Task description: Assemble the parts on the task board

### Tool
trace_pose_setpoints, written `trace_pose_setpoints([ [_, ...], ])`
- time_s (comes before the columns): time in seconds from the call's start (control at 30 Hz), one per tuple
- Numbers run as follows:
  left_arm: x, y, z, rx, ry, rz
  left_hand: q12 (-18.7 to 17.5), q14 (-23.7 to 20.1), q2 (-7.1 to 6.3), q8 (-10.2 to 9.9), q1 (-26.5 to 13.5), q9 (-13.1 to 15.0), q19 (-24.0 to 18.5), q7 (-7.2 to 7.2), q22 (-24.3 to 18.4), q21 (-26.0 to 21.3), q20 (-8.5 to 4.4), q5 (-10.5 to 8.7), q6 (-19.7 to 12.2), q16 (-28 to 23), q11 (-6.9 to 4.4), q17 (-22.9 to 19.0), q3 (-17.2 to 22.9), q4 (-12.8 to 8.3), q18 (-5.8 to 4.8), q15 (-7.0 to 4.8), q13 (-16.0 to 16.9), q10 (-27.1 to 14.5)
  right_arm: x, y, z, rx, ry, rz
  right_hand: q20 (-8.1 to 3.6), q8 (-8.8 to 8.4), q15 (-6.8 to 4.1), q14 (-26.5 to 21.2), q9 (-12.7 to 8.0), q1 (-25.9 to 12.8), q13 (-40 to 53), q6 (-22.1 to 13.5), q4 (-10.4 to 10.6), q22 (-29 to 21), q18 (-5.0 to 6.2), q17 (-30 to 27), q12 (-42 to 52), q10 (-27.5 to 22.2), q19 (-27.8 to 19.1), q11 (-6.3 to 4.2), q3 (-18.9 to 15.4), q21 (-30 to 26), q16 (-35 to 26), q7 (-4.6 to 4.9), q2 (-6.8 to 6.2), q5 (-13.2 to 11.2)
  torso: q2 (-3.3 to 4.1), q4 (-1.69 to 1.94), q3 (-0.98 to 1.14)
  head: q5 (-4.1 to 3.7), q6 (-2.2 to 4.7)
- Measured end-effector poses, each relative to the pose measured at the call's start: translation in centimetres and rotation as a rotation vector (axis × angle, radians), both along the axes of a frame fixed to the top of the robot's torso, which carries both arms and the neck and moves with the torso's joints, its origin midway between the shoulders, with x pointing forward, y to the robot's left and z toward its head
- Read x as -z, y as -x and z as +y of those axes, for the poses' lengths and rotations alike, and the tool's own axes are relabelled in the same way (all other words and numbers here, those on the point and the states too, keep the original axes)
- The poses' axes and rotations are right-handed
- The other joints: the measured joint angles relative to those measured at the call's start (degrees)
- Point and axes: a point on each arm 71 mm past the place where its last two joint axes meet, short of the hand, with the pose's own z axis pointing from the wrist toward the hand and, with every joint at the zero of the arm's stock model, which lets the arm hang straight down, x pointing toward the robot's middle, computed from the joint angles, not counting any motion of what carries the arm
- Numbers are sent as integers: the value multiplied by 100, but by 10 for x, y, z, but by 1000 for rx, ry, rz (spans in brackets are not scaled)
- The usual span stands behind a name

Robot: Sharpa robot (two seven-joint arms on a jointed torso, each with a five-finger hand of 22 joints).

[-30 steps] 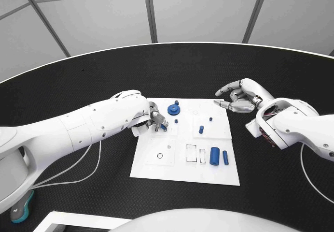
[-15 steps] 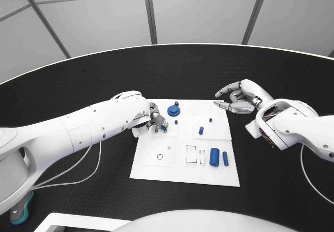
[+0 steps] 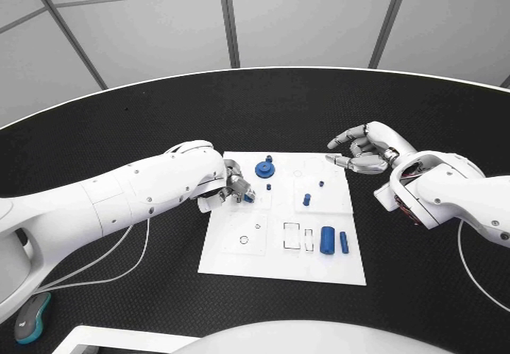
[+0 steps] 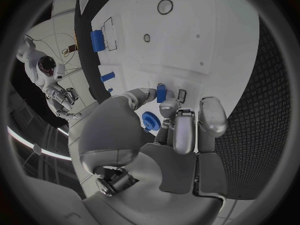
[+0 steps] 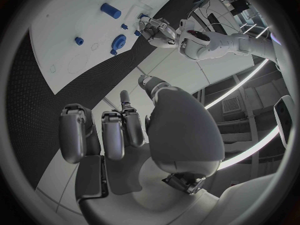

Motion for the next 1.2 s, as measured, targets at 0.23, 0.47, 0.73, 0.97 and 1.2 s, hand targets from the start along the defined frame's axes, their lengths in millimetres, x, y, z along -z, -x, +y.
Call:
trace_pose_setpoints([
  [0.23,-1,1,-1,4,11,-7,30,0,38,65,83,32,0,-21,23,0,0,0,21,0,-2,0,0,0,0,0,56,41,0,-1,0,0,0,0,0,0,0,0,0,0,0,0,0,-1,0,0,0,0,0,0,0,0,0,0,0,-1,7,-3,2,10,10],
  [0.47,-2,1,-4,10,14,-23,64,-1,10,88,111,53,0,-21,32,0,0,0,21,0,-1,0,0,0,0,0,86,48,0,-1,0,0,0,-1,0,0,0,0,0,0,-1,0,0,-1,0,0,0,0,0,0,0,0,0,0,0,-1,14,-3,6,7,14],
  [0.73,-3,0,-7,23,9,-43,87,-1,10,88,111,53,0,-20,45,0,0,21,22,0,-14,0,0,0,-1,0,109,74,0,-1,1,-1,0,-1,0,0,0,0,0,0,-1,0,0,-1,-1,-1,0,0,0,0,0,0,0,0,0,-1,15,-1,8,-1,12],
  [0.97,-2,-1,-7,35,-5,-31,87,0,10,130,111,56,16,-39,52,0,16,22,42,0,-14,0,18,18,1,0,108,75,0,-1,1,-2,0,-1,0,0,0,0,1,0,-1,0,0,-1,0,-1,0,0,0,0,0,0,0,0,0,-1,14,-1,9,2,2],
  [1.2,-1,-2,-6,38,-16,-20,90,0,-17,169,138,57,16,-40,51,0,16,18,42,0,-15,-1,17,17,0,0,108,74,0,-1,1,-1,1,-1,0,0,0,0,1,0,1,0,0,-1,0,-1,0,0,0,0,0,0,0,0,0,-1,14,-1,6,-3,-5],
])
